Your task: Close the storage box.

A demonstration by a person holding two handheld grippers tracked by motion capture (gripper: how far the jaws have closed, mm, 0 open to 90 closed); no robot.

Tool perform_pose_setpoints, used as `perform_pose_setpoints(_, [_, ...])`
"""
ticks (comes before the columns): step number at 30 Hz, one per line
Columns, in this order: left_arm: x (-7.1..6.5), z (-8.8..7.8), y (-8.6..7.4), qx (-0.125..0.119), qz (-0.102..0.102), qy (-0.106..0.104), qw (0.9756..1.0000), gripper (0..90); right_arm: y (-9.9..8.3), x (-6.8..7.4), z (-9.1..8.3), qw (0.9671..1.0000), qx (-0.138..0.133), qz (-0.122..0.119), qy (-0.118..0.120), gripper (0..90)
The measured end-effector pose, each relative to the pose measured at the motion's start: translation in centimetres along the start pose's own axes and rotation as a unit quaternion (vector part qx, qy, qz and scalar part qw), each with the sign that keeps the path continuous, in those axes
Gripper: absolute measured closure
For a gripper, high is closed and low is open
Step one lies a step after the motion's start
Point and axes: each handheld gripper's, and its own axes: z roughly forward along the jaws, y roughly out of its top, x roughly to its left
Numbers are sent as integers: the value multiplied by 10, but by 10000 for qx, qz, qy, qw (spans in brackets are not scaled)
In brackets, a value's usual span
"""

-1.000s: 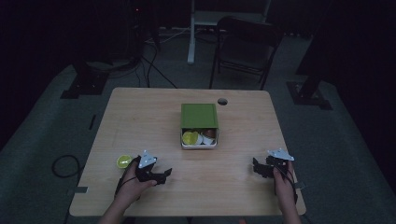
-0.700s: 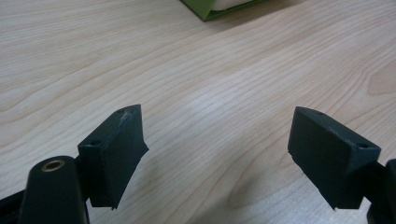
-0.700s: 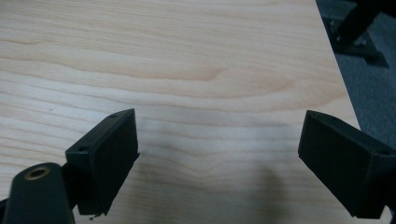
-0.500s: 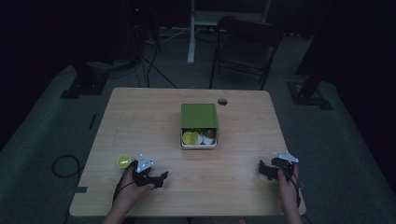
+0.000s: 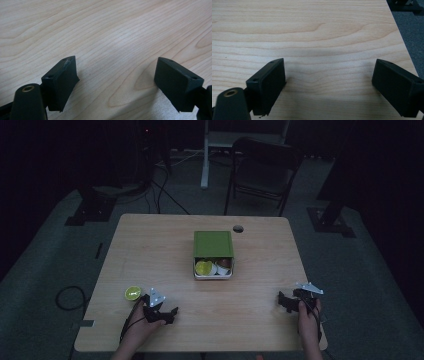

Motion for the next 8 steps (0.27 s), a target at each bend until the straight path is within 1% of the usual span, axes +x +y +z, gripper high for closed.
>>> perform_pose_setpoints(2, [0,0,0,10,-19,21,10000,158,0,0,0,10000,1,3,2,113])
perform_pose_setpoints(8, [0,1,0,11,-27,26,10000,155,0,0,0,10000,1,-11,13,113])
